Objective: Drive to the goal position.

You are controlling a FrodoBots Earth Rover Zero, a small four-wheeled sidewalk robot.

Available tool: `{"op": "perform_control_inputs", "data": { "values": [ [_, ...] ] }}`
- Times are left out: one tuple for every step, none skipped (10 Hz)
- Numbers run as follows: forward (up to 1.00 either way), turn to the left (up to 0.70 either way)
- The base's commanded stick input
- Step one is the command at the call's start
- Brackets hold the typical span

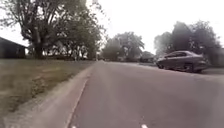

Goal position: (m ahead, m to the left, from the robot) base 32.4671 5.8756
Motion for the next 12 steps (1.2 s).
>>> {"op": "perform_control_inputs", "data": {
  "values": [
    [1.0,0.4],
    [1.0,0.3],
    [1.0,0.06],
    [1.0,0.0],
    [1.0,0.0],
    [1.0,0.0],
    [1.0,0.0],
    [1.0,0.0],
    [1.0,0.0],
    [1.0,0.0],
    [1.0,0.0],
    [1.0,0.0]
  ]
}}
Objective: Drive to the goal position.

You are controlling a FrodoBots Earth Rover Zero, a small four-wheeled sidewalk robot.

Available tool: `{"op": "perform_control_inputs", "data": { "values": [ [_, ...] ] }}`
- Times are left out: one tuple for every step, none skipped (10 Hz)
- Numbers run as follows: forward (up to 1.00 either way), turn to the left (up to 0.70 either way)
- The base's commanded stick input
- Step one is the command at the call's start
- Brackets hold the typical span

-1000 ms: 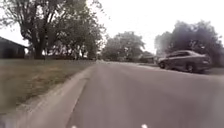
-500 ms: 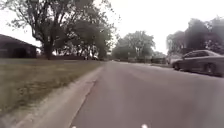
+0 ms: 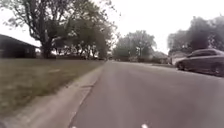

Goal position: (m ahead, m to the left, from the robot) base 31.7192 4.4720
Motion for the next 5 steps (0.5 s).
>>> {"op": "perform_control_inputs", "data": {
  "values": [
    [1.0,0.0],
    [1.0,0.0],
    [1.0,0.0],
    [1.0,0.0],
    [1.0,0.0]
  ]
}}
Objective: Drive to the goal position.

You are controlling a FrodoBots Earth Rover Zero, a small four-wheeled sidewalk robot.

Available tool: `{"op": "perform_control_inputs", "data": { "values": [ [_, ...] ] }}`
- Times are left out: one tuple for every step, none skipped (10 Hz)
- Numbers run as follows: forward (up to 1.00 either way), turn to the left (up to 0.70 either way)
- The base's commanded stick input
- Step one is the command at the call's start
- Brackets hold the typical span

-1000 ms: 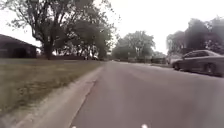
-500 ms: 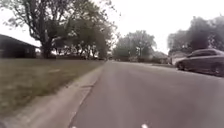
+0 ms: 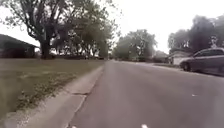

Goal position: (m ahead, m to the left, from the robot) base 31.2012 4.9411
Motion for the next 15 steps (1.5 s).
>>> {"op": "perform_control_inputs", "data": {
  "values": [
    [1.0,0.0],
    [1.0,0.0],
    [1.0,0.0],
    [1.0,0.0],
    [1.0,0.0],
    [1.0,0.0],
    [1.0,0.0],
    [1.0,0.0],
    [1.0,0.0],
    [1.0,0.0],
    [1.0,0.0],
    [1.0,-0.05],
    [1.0,-0.19],
    [1.0,-0.33],
    [1.0,-0.32]
  ]
}}
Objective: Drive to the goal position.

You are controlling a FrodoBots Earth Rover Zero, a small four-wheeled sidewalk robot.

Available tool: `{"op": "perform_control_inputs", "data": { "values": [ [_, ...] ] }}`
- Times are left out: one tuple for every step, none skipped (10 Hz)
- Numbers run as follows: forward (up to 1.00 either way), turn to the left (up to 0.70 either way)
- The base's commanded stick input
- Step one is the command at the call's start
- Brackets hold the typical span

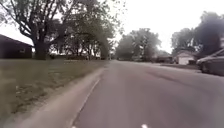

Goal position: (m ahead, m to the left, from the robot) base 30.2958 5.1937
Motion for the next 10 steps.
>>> {"op": "perform_control_inputs", "data": {
  "values": [
    [1.0,-0.15],
    [1.0,0.0],
    [1.0,0.0],
    [1.0,0.0],
    [1.0,0.0],
    [1.0,0.0],
    [1.0,0.0],
    [1.0,0.0],
    [1.0,0.0],
    [1.0,0.0]
  ]
}}
